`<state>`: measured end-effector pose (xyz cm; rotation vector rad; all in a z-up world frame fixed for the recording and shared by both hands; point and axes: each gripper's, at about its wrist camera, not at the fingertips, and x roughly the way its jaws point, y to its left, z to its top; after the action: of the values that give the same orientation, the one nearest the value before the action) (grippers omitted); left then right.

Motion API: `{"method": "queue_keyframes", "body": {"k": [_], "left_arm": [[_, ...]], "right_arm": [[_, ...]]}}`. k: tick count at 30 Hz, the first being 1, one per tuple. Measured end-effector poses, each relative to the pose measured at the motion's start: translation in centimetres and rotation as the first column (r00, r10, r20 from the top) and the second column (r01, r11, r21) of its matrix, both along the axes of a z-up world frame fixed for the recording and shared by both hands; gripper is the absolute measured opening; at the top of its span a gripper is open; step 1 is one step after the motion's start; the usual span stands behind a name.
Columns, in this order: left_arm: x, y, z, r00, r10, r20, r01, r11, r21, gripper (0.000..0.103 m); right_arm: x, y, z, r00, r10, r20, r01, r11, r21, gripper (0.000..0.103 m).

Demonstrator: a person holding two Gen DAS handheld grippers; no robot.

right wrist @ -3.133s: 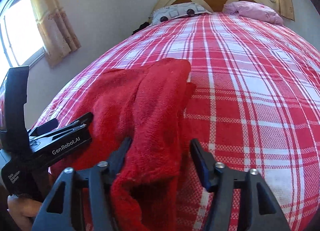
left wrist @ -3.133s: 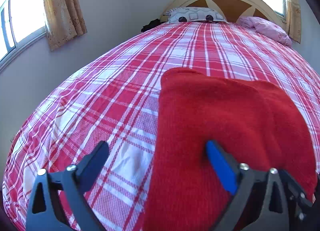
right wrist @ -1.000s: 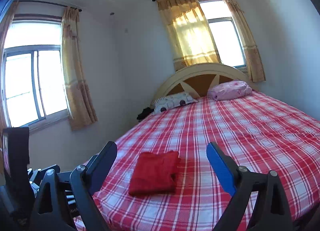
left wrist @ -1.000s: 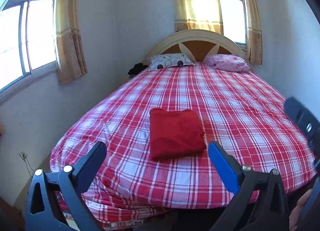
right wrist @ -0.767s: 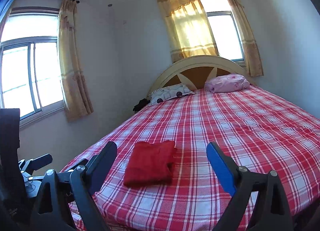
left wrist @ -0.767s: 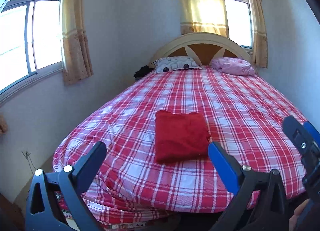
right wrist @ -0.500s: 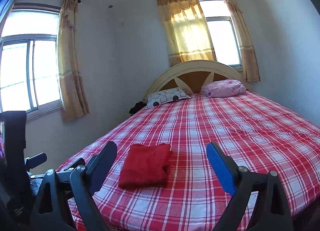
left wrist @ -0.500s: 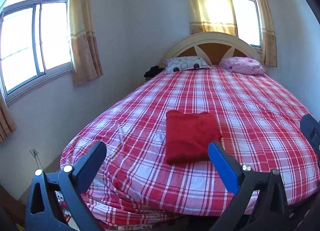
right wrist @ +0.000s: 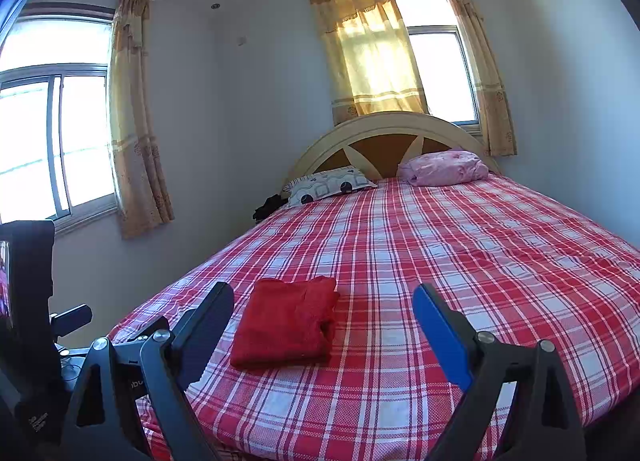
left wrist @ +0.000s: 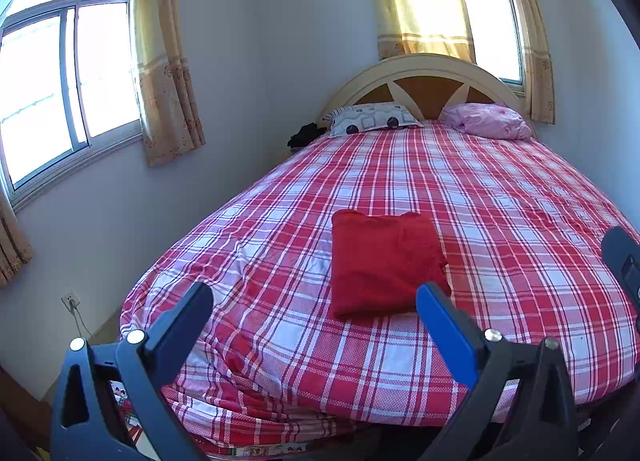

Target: Fold small clothes

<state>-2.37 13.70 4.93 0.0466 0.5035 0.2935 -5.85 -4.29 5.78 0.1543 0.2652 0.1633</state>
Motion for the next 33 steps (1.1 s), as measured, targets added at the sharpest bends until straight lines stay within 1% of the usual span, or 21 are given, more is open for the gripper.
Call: {"method": "queue_keyframes", "body": {"k": [11,21,33], "left_arm": [[0.08,-0.23,-0.15,1.0,-0.007,-0.006,0.007,1.0,0.001,0.103],[0.72,-0.29,-0.93,0.999,-0.013,-0.033,0.012,1.0,-0.009,0.103],[0.92,-0.28,-0.97,0.999,-0.016,-0.036,0.016,1.0,-0.009,0.103]], "right_arm": [[-0.07,-0.18,-0.28,1.0,-0.014,-0.01,0.014,1.0,0.001,0.092],[0.27,-0.35,-0.62,0.999,-0.027,-0.028,0.027,1.0,0.003,0.092],[0.11,-0.44,-0.76,0.999,-0.035,-0.03,0.035,0.999,0.008,0.092]]}}
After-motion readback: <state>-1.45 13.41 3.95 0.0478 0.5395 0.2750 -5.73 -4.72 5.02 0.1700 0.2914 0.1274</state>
